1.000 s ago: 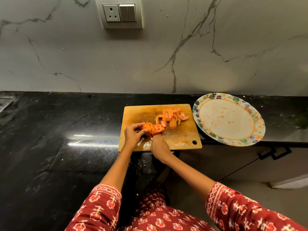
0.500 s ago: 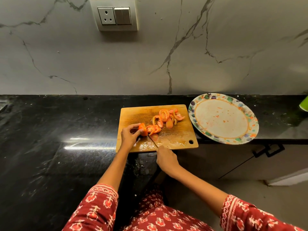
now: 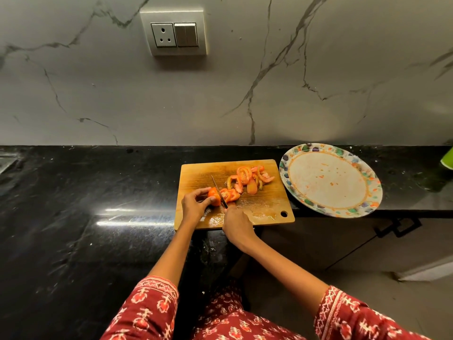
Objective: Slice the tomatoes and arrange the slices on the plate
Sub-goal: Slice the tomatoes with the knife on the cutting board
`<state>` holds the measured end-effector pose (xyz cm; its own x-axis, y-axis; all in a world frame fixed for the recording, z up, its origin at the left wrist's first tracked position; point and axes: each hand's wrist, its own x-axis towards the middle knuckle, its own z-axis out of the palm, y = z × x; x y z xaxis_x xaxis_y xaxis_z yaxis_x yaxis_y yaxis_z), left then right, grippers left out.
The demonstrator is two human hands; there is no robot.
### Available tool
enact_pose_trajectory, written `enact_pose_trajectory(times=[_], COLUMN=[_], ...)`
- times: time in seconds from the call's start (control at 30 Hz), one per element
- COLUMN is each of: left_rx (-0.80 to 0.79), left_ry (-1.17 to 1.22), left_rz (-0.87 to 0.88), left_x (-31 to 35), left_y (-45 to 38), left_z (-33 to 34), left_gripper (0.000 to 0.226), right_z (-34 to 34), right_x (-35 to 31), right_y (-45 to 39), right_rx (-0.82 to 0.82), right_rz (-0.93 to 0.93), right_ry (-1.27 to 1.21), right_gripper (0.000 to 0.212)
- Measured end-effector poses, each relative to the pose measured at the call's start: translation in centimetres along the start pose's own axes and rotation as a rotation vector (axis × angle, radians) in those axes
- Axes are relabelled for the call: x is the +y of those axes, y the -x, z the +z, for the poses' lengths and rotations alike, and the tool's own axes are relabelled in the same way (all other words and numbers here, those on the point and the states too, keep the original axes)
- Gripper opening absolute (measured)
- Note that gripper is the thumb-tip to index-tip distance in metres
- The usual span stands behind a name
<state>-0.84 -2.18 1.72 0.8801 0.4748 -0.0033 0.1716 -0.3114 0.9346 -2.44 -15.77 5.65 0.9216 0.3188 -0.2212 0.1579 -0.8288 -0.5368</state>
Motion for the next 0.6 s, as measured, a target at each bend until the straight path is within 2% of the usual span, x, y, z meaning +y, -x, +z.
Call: enact_pose_trajectory(times=[0.33, 0.6], left_rx=[0.013, -0.010], left_ry=[-0.016, -0.001], left_rz=[-0.001, 0.003], left_x=[0.0, -0.2], left_y=[-0.3, -0.5], left_z=[-0.1, -0.3], left_gripper=[0.036, 0.036], right_z=[0.0, -0.7], right_x=[-0.8, -1.2], right_y=[-0.5, -3.8], right_rx=[-0.038, -0.153], right_rz=[0.031, -0.016], right_ry=[-0.036, -0.003], right_gripper=[0.022, 0.019])
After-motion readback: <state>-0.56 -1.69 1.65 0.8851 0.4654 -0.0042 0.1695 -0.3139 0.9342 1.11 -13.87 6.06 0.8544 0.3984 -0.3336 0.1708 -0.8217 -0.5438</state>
